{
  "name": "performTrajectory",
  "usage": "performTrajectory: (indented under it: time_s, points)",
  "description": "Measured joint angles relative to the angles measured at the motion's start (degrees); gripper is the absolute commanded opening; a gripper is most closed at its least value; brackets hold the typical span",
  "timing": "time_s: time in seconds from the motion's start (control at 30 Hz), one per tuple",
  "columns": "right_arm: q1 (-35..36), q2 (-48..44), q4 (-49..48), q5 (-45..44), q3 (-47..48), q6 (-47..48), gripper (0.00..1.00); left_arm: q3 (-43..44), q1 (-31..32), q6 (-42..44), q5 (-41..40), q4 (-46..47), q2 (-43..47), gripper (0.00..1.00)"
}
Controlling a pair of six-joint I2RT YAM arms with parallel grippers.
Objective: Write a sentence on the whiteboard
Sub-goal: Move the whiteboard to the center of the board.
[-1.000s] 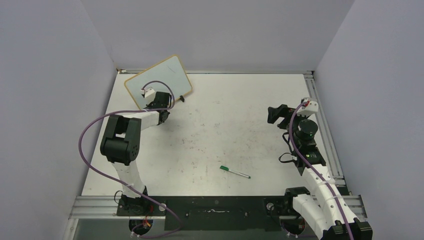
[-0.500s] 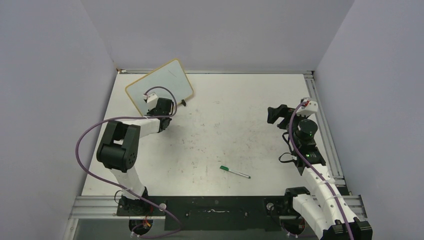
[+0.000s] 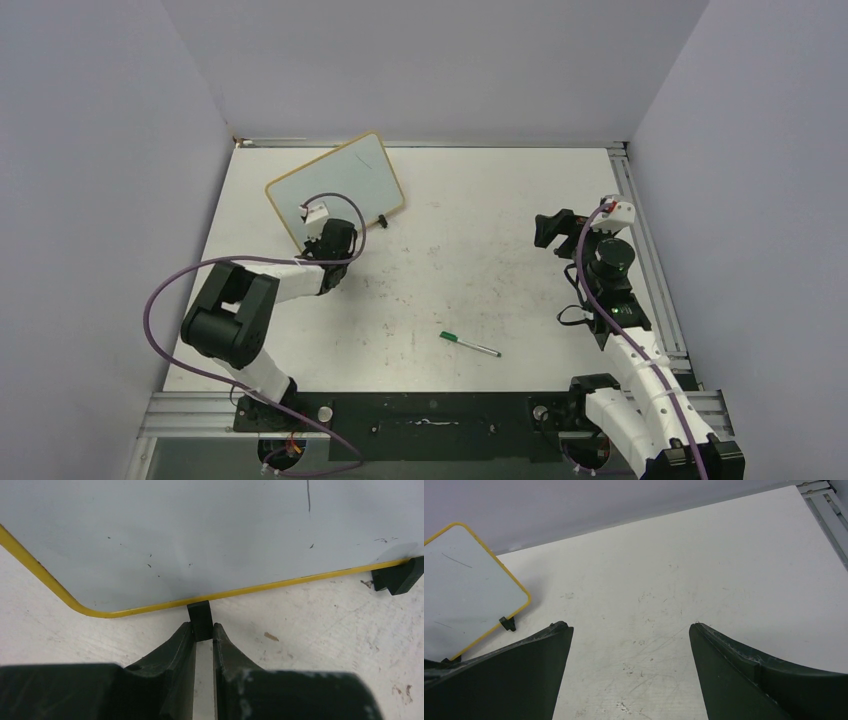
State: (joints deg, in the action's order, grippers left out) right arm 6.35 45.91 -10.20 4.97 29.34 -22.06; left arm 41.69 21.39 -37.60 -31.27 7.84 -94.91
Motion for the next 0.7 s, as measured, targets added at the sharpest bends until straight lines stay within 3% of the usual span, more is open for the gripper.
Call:
performTrajectory:
  time_s: [0.7]
  points:
    - [0.0,1.3,0.8,0.0,0.0,0.4,0.9,-10.8,11.2,6.9,5.6,6.9,8.5,0.0]
